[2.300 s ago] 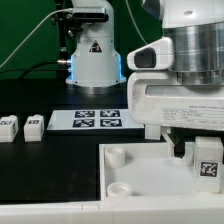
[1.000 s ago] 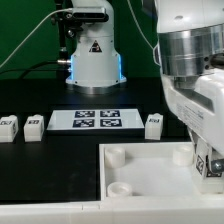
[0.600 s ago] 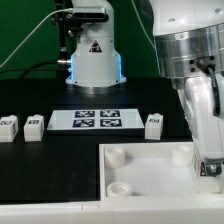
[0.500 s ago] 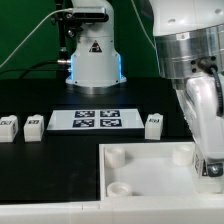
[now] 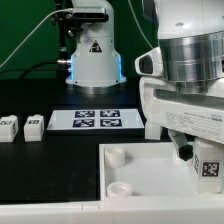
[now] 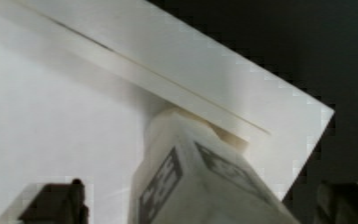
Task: Assemble one leg
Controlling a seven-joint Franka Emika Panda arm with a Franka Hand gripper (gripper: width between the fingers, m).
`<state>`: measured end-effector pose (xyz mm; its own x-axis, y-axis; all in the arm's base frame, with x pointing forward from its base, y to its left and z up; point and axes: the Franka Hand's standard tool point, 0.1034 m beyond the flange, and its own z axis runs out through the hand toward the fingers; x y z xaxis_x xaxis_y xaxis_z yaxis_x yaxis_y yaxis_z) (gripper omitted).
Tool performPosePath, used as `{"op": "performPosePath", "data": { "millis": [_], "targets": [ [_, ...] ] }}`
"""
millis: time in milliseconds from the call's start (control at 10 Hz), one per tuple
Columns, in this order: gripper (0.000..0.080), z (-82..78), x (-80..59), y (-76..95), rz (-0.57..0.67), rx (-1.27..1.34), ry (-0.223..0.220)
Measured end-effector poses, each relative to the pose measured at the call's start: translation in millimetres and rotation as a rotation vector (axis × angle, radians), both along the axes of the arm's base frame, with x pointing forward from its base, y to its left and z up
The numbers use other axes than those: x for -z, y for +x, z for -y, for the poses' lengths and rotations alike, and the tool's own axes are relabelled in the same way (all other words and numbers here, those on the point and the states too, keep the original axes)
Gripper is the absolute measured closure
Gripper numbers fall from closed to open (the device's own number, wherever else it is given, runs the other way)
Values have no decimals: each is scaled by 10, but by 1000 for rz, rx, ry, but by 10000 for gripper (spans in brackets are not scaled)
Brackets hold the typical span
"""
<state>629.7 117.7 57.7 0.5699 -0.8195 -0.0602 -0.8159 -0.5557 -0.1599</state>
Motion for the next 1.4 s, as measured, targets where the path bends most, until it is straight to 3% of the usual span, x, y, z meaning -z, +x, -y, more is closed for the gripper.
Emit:
{"op": "performPosePath", "data": {
  "millis": [200, 400, 600, 700, 800, 900, 1100, 1400],
  "targets": [
    [151, 11, 3, -9, 19, -219, -35],
    [151, 14, -4, -9, 39, -514, -107],
    [151, 37, -1, -7, 58, -718, -137],
    [151, 30, 0, -9, 53, -657, -127],
    [284, 33, 0, -9, 53, -662, -129],
    [284, 23, 0, -10, 45, -578, -118],
    [527, 9, 5, -18, 23, -382, -95],
    [526, 8, 4, -13, -19, -82, -64]
  ]
}}
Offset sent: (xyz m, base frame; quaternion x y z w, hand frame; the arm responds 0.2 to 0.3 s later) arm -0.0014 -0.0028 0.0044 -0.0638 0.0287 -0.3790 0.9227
